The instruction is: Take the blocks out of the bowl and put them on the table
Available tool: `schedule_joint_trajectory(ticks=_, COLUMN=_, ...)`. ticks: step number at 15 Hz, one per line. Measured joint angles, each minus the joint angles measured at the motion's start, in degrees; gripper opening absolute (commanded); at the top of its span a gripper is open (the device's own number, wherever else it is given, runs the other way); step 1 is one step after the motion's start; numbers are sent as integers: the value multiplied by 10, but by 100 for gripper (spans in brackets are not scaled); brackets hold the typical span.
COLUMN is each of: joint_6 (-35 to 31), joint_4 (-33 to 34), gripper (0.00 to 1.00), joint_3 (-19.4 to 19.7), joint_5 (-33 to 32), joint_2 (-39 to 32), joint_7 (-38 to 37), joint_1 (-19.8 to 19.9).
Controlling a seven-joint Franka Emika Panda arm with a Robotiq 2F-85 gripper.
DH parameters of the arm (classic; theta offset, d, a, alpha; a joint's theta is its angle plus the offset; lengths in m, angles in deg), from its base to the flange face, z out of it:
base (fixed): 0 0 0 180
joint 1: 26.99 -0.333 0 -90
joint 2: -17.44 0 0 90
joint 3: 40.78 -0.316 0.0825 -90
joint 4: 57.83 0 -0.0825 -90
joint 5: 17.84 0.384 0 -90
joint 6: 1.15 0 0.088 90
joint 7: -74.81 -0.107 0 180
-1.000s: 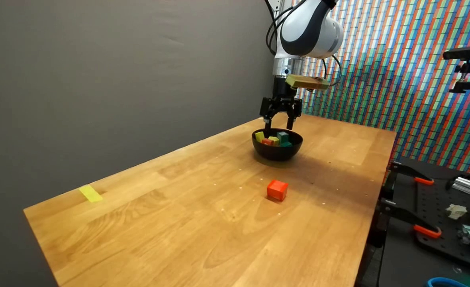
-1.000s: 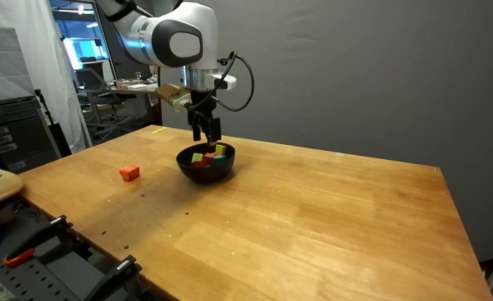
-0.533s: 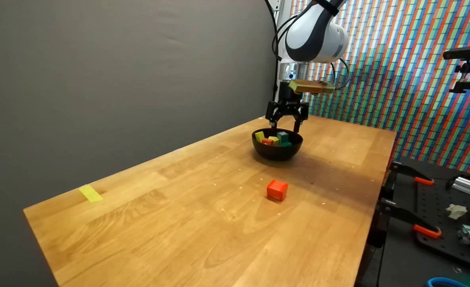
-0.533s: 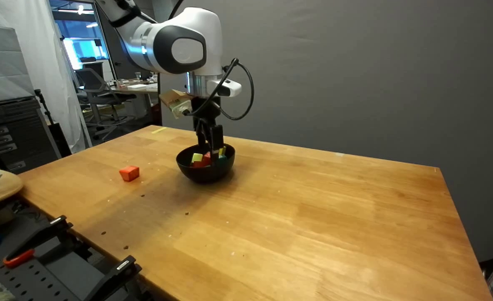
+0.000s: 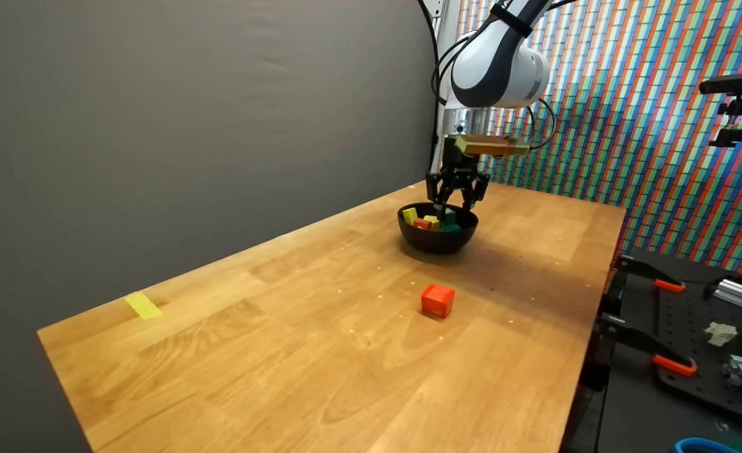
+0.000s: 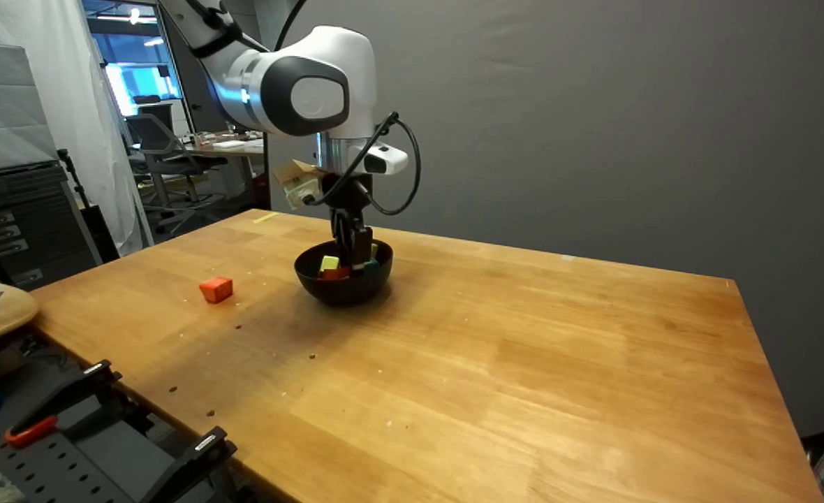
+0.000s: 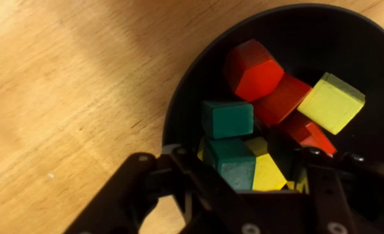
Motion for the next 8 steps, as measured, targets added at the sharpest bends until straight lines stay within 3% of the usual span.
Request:
schedule_joint_trajectory(ticks=3, joint_6=0, joint_4=2, gripper=8, joint_3=0, joint_5=0, joint_2=-7, joint_7=-3, joint_1=-1)
schedule_joint_trajectory(ticks=5, joint_6=0, joint_4=2, gripper=0, joint_3=0, joint_5=-4, joint_2=-7, joint_7=-7, joint_1=-3)
schedule_joint_trajectory(ticks=7, joint_6=0, joint_4=2, gripper=0, joint_3=0, joint_5=-8, joint_2=-7, joint_7=-12, joint_1=-6)
schedule_joint_trajectory(ticks=8, joint_6=0, joint_4=2, gripper=26, joint_3=0, joint_5=-10, joint_2=-7, joint_7=-15, joint_1=-7)
